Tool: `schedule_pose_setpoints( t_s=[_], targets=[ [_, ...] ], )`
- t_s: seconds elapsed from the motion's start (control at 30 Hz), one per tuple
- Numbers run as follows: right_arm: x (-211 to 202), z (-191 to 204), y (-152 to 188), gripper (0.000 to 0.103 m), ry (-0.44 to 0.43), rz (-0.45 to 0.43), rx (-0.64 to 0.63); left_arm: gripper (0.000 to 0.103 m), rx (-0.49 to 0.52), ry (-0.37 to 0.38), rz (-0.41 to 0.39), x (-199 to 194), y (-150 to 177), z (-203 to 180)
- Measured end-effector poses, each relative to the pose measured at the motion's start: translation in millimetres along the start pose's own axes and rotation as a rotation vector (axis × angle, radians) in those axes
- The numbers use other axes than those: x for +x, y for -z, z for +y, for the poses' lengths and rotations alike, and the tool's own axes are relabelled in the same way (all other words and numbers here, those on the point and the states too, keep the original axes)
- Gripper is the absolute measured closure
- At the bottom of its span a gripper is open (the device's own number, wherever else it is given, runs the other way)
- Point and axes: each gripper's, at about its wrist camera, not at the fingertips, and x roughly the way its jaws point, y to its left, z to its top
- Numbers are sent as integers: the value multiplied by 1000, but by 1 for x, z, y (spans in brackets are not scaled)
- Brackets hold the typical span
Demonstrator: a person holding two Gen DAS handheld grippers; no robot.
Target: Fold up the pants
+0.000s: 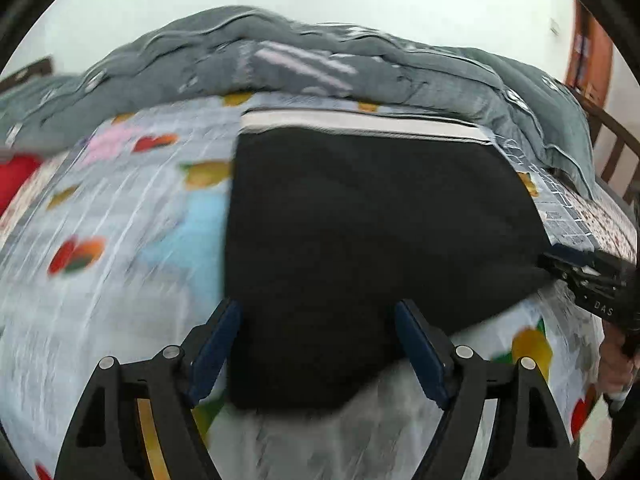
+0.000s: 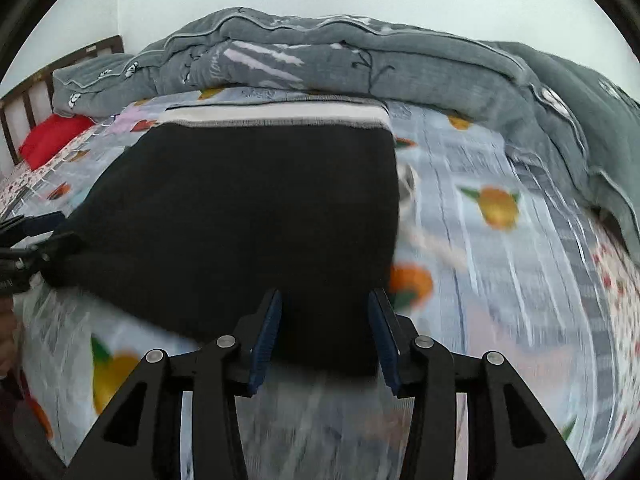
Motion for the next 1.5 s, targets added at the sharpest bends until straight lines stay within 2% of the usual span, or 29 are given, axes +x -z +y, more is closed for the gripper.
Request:
schedule_pose_setpoints(
  t_s=[0.07,0.17,0.23,0.3,0.43,0.47,0.53,0.6,0.67,0.7,0.73,0.77,0.8,0.83,0.87,0.93,1.07,1.13,1.23,1.3,1.5],
  targets=[
    [-10,-8,9,59,-18,-2,59,24,-20,2,25,-7,7,11],
    [-20,-22,15,58,-64,50,146,26,12,-73,82,-12,19,22],
    [-28,-26,18,58,-54,50,168,27,38,-63,104,-15,27,27],
    [-37,-27,24,58,-36,37,174,27,77,-81,90,-20,33,26],
    [-48,-28,32,58,-32,41,199,27,244,-161,56,-16,35,7],
    [-50,-26,35,58,-28,46,200,27,260,-161,50,-16,33,4],
    [-52,-27,36,58,-21,50,195,27,286,-117,50,-15,30,-4],
    [-54,-25,39,58,-13,49,188,28,306,-116,31,-12,27,-11],
    [-55,-24,41,58,-12,48,189,49,323,-131,18,-6,24,-15],
    [-54,-24,42,59,-12,52,191,50,337,-144,11,-2,22,-16],
    [-52,-23,43,59,-10,59,192,59,332,-151,3,-3,21,-17],
    [-51,-23,44,58,-6,63,192,76,294,-142,-34,-8,18,-14],
    [-50,-22,44,58,-2,64,188,82,253,-125,-84,-15,16,-10],
    [-50,-22,45,59,3,64,182,83,201,-96,-134,-23,16,-3],
    [-50,-21,45,59,10,63,175,83,152,-74,-123,-22,15,5],
    [-49,-20,45,58,12,63,169,80,124,-61,-55,-8,19,11],
    [-46,-16,42,58,9,63,156,64,138,-47,-30,-12,29,9],
    [-48,-16,39,59,-2,52,147,62,152,-41,-13,-17,32,9],
    [-52,-16,29,58,1,20,137,63,136,-27,-56,-33,35,19],
    [-52,-18,20,58,2,-1,132,55,88,-22,-93,-45,30,29],
    [-42,-9,-18,58,-23,-48,116,54,26,13,-140,-44,-19,20]
  ],
)
